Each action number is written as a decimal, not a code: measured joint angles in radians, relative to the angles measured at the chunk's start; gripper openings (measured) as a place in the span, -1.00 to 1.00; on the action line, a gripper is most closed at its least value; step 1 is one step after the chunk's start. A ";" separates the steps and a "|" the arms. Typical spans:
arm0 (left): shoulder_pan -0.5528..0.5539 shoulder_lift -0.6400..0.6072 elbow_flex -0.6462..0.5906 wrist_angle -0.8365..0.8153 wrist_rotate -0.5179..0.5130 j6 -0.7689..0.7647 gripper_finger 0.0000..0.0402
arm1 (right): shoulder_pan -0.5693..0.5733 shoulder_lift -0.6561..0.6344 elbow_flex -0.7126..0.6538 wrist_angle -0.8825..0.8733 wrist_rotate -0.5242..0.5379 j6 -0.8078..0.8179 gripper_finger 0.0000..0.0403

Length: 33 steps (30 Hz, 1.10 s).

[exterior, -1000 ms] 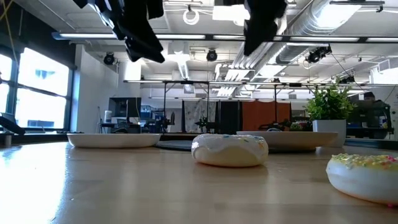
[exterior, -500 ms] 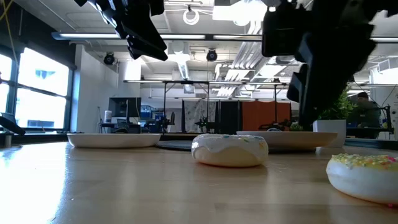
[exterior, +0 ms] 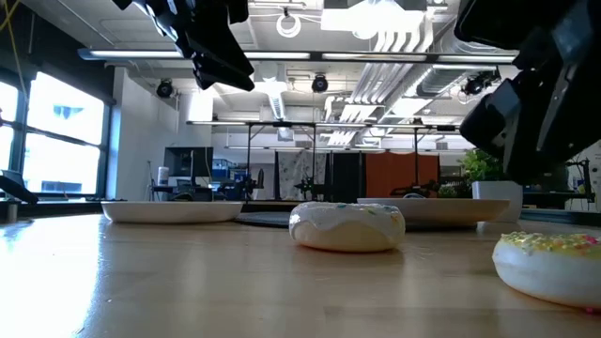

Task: Pick & Place donuts
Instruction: Put the small yellow donut into the white plate

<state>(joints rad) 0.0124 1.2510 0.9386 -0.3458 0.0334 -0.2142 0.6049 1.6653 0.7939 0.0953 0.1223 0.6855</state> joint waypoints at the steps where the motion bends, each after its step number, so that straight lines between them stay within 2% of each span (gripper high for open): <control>1: 0.000 0.000 0.000 0.000 0.000 0.000 -0.20 | 0.000 0.003 -0.008 0.016 0.002 0.011 -0.46; 7: 0.000 0.000 0.000 0.000 -0.001 0.000 -0.20 | 0.005 0.072 -0.038 0.181 -0.029 0.040 -0.46; 13: 0.000 0.000 0.000 0.000 -0.001 0.000 -0.20 | 0.005 0.150 -0.029 0.217 -0.059 0.040 -0.46; 18: 0.000 0.000 0.000 0.000 -0.001 0.000 -0.20 | 0.005 0.165 -0.028 0.216 -0.023 0.036 -0.47; 21: 0.000 0.000 0.000 0.000 -0.001 0.000 -0.20 | 0.005 0.165 -0.028 0.231 -0.032 0.020 -0.57; 25: 0.000 0.000 0.000 -0.001 -0.001 -0.010 -0.20 | -0.008 0.165 -0.029 0.270 -0.085 0.018 -0.89; 27: 0.000 -0.007 0.000 -0.005 -0.001 -0.039 -0.20 | -0.027 0.164 -0.031 0.346 -0.130 0.020 -0.95; 30: 0.000 -0.035 0.019 -0.037 -0.002 -0.079 -0.20 | -0.070 0.153 -0.030 0.568 -0.205 -0.033 -0.87; 33: 0.000 -0.063 0.066 -0.128 -0.015 -0.079 -0.20 | -0.135 0.126 -0.028 0.733 -0.207 -0.152 -0.88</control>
<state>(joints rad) 0.0128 1.1884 1.0044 -0.4742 0.0180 -0.2935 0.4700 1.7912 0.7661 0.8284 -0.0845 0.5331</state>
